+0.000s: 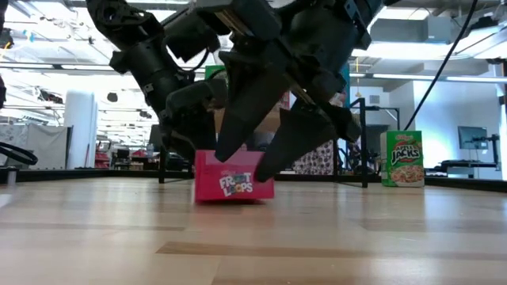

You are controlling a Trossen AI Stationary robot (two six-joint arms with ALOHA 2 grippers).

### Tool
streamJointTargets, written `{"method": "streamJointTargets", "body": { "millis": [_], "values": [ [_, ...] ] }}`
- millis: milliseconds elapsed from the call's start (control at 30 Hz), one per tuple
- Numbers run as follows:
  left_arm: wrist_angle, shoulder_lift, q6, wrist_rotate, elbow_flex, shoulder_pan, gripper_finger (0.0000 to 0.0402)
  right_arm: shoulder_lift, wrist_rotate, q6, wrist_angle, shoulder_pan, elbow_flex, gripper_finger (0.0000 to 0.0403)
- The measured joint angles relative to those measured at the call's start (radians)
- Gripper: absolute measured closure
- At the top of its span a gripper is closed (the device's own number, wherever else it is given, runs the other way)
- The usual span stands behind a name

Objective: Stack cereal on shelf
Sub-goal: Put the red cereal box on the shelf aligned with the other red cereal boxes

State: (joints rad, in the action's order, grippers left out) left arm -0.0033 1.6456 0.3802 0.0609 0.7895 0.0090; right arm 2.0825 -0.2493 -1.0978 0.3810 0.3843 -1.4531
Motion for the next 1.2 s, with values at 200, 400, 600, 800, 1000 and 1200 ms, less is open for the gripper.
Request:
{"method": "streamJointTargets", "body": {
  "millis": [200,400,600,800,1000,1200],
  "values": [
    [0.001,0.061,0.011,-0.033,-0.002,-0.002,0.0223,-0.004,-0.007,0.073,0.047,0.001,-0.066,0.0148],
    [0.006,0.069,0.023,-0.03,0.001,-0.007,0.0223,-0.004,-0.016,0.099,0.142,-0.005,-0.111,0.0148],
    [0.013,0.066,0.024,-0.031,0.0,-0.008,0.0223,-0.005,-0.014,0.131,0.142,-0.013,-0.143,0.0148],
    [0.014,0.066,0.025,-0.033,-0.001,-0.009,0.0223,-0.005,-0.016,0.188,0.146,-0.026,-0.191,0.0148],
    [0.015,0.066,0.025,-0.034,-0.001,-0.009,0.0223,-0.006,-0.018,0.194,0.16,-0.047,-0.199,0.0148],
    [0.002,0.048,0.003,-0.023,-0.005,-0.009,0.0223,-0.006,-0.016,0.206,0.16,-0.063,-0.199,0.0148]
  ]
}}
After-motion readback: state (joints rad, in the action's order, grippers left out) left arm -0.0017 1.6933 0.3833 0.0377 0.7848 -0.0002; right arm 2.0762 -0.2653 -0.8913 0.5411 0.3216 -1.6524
